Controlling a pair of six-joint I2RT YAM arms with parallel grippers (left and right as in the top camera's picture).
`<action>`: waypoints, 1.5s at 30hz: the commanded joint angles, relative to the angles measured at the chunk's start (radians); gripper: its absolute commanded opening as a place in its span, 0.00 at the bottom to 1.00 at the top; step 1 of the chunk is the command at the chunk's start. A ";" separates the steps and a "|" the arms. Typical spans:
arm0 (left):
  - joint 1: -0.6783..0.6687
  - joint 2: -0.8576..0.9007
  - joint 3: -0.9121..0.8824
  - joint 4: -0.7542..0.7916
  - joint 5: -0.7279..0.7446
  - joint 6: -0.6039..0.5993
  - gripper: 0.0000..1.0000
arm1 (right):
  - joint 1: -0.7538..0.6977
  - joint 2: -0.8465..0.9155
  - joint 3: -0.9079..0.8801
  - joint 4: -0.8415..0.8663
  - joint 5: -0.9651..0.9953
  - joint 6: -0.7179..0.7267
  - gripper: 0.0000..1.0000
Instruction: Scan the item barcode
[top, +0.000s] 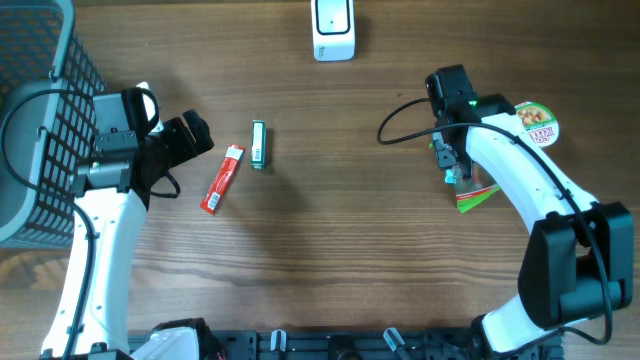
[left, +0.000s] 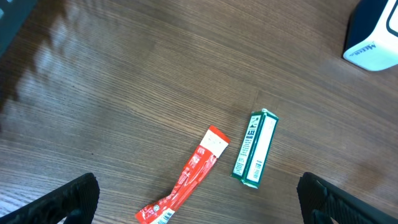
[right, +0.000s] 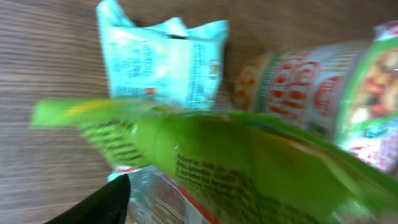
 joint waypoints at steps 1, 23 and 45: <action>-0.002 -0.002 0.011 0.003 0.008 0.002 1.00 | -0.003 -0.007 0.016 0.000 0.280 0.007 0.79; -0.002 -0.002 0.011 0.003 0.008 0.002 1.00 | 0.356 -0.013 0.260 0.288 -0.621 0.468 1.00; -0.002 -0.002 0.011 0.003 0.008 0.002 1.00 | 0.540 0.413 0.226 0.739 -0.612 0.683 0.91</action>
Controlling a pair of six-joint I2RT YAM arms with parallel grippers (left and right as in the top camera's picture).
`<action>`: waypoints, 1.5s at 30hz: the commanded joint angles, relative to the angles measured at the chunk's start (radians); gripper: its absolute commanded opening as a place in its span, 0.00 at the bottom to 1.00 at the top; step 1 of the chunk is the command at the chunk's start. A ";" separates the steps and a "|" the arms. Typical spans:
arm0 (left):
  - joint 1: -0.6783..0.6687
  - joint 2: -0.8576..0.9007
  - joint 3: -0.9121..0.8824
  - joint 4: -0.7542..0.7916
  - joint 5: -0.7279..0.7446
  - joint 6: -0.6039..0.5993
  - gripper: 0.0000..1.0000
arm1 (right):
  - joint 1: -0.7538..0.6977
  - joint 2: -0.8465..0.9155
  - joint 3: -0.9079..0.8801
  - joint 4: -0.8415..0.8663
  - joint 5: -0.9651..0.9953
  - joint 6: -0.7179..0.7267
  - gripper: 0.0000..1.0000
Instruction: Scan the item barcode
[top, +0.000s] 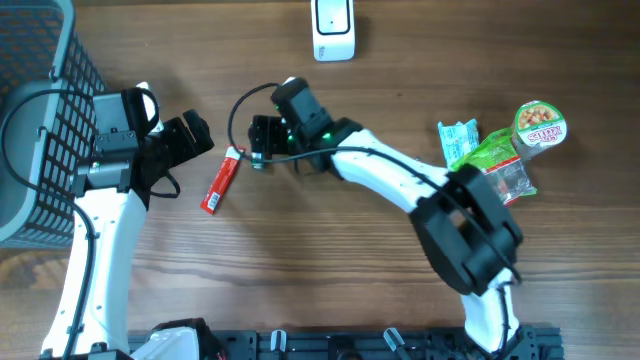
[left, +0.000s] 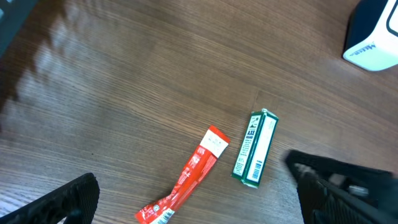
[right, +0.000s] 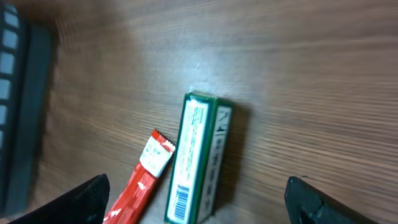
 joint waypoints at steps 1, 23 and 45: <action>-0.002 -0.002 0.011 0.003 0.008 0.002 1.00 | 0.028 0.055 -0.011 0.037 0.031 -0.001 0.90; -0.002 -0.002 0.011 0.003 0.008 0.002 1.00 | 0.068 0.130 -0.011 0.130 0.243 -0.031 0.50; -0.002 -0.002 0.011 0.003 0.007 0.002 1.00 | -0.022 -0.122 -0.010 -0.239 0.280 -0.159 0.45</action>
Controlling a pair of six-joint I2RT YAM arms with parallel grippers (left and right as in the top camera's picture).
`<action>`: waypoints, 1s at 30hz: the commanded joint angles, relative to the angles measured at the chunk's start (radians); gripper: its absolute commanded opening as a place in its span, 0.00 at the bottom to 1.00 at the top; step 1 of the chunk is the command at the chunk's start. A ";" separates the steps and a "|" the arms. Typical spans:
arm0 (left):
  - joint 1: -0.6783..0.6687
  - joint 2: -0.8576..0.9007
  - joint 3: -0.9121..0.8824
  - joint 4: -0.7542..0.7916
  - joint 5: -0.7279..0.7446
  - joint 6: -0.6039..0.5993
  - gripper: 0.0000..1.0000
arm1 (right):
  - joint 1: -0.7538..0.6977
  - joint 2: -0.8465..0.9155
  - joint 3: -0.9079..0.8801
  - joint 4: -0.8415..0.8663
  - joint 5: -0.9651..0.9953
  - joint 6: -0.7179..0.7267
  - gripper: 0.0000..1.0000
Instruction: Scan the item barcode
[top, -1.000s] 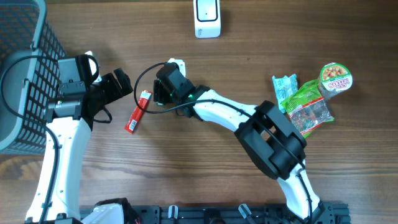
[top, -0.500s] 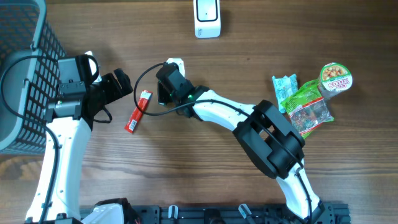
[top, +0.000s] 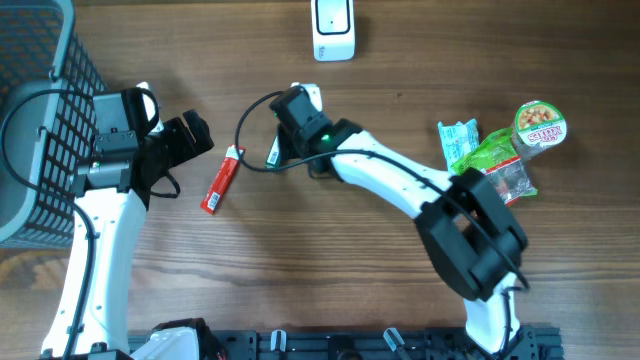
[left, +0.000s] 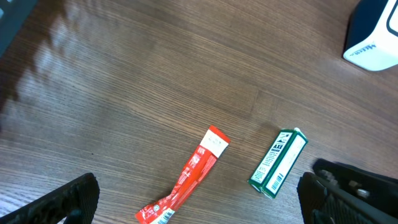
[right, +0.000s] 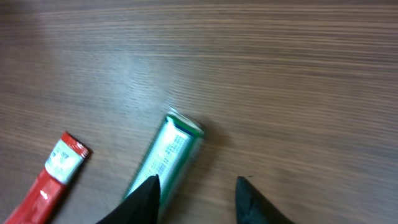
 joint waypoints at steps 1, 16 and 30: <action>-0.002 -0.002 0.011 0.003 0.008 0.002 1.00 | -0.024 -0.089 -0.010 -0.062 0.010 -0.034 0.48; -0.002 -0.002 0.011 0.003 0.008 0.002 1.00 | -0.047 -0.003 -0.010 0.203 -0.137 0.012 0.74; -0.002 -0.002 0.011 0.003 0.008 0.002 1.00 | -0.045 0.147 -0.010 0.280 -0.127 -0.025 0.63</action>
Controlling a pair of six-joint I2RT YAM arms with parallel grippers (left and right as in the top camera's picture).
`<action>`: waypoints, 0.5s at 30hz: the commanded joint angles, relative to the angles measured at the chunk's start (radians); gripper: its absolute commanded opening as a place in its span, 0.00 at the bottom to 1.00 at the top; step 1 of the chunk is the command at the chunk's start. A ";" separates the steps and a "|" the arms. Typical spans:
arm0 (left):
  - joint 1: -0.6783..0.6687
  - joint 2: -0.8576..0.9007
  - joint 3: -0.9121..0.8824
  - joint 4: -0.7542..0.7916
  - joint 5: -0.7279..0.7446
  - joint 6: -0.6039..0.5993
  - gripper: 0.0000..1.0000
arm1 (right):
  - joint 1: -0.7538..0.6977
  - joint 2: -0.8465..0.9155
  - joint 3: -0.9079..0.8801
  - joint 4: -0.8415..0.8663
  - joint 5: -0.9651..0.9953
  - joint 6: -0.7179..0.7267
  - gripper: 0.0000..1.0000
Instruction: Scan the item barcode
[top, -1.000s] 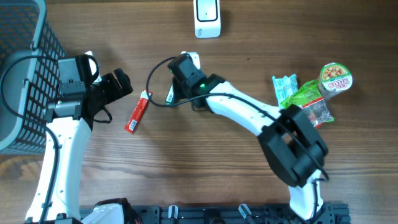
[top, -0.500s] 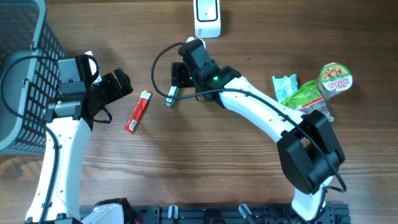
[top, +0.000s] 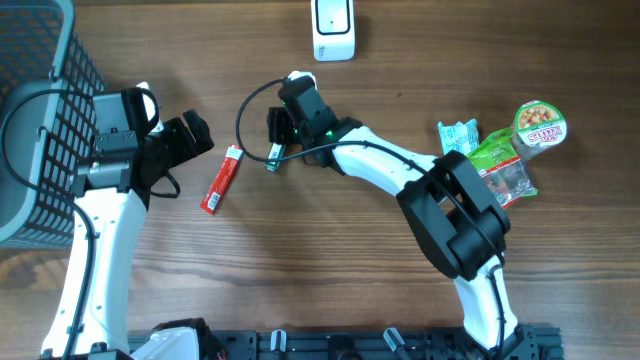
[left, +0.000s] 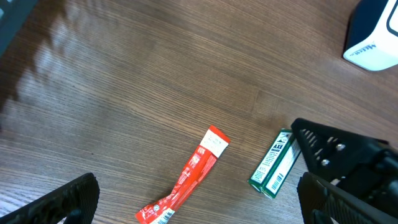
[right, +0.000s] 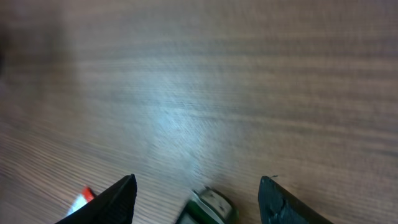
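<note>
A small green box (top: 272, 153) lies tilted on the wooden table; the left wrist view shows a barcode on its side (left: 277, 165). My right gripper (top: 279, 138) hangs over the box's far end, open, and the box's top end (right: 209, 210) shows between its spread fingers (right: 107, 203). The white scanner (top: 333, 27) stands at the table's far edge. A red sachet (top: 222, 180) lies left of the box. My left gripper (top: 188, 138) is open left of the sachet (left: 186, 182), holding nothing.
A grey mesh basket (top: 40, 95) stands at the far left. Snack packets and a cup (top: 505, 150) lie grouped at the right. The right arm's cable (top: 245, 110) loops above the box. The scanner's corner (left: 375, 34) shows in the left wrist view.
My right gripper's fingers stand wider apart than before, and it has shifted over the green box's far end. The box, the sachet and my left arm have not moved.
My right gripper was first at the snack pile on the right while the green box lay straight beside the sachet. Then it was open next to the box. Then the box lay turned and further right, jaws narrower. Now the jaws are wide over its end.
</note>
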 joint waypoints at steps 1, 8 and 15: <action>-0.002 -0.002 0.011 0.003 0.008 0.002 1.00 | 0.003 0.019 -0.010 -0.053 0.014 -0.011 0.63; -0.002 -0.002 0.011 0.003 0.008 0.002 1.00 | -0.006 -0.046 -0.009 -0.191 0.048 -0.010 0.61; -0.002 -0.002 0.011 0.003 0.008 0.002 1.00 | -0.005 -0.166 -0.009 -0.391 0.056 -0.011 0.65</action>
